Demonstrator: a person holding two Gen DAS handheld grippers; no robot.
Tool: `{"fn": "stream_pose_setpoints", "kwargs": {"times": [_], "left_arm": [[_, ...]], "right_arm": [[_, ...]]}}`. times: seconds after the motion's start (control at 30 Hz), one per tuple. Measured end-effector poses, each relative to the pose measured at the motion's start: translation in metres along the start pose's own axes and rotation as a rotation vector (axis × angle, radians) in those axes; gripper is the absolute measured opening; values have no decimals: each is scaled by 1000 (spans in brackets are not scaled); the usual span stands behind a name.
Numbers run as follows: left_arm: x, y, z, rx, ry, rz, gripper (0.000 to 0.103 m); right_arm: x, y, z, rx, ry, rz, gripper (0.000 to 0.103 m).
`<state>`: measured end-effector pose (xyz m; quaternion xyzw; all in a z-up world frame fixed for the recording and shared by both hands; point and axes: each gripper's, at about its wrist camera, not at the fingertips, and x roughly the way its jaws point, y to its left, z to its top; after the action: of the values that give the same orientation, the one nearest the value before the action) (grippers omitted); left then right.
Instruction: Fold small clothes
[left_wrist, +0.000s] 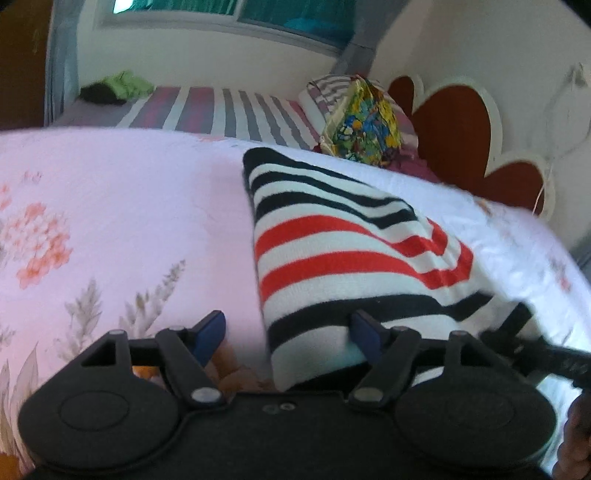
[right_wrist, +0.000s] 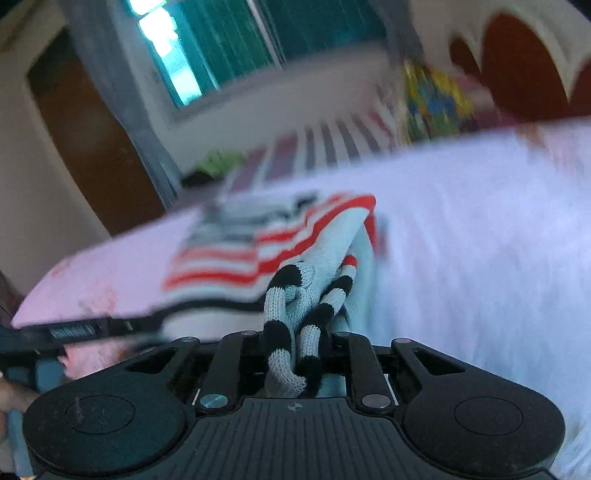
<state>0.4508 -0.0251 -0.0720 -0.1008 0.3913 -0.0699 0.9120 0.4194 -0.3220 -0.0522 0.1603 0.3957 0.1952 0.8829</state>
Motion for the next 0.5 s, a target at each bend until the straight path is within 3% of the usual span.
{"fn": "stream_pose_setpoints", "kwargs": {"times": [0.13,0.17,0.2,0.23,0.33,0.5], "left_arm": [[-2,-5,-2,54,-14,30,78],[-6,-2,2,48,-8,20,75],[-12,1,6,36,-29,6,74],[-19,5,10,33,-65,5,71],[-23,6,32,48,-110,-28,71],[16,-18,56,177,-65,-51,63]], "right_arm": [[-4,-9,0,53,-8,28,17],[-13,-10,4,61,-27,26,21],[-25,-12,8,64,-75,7,35],[-37,-14,12,50,-129,-15,41],[-38,-17,36,3,-144,-39,41],[2,3,64,-142,-95,-54,34]]}}
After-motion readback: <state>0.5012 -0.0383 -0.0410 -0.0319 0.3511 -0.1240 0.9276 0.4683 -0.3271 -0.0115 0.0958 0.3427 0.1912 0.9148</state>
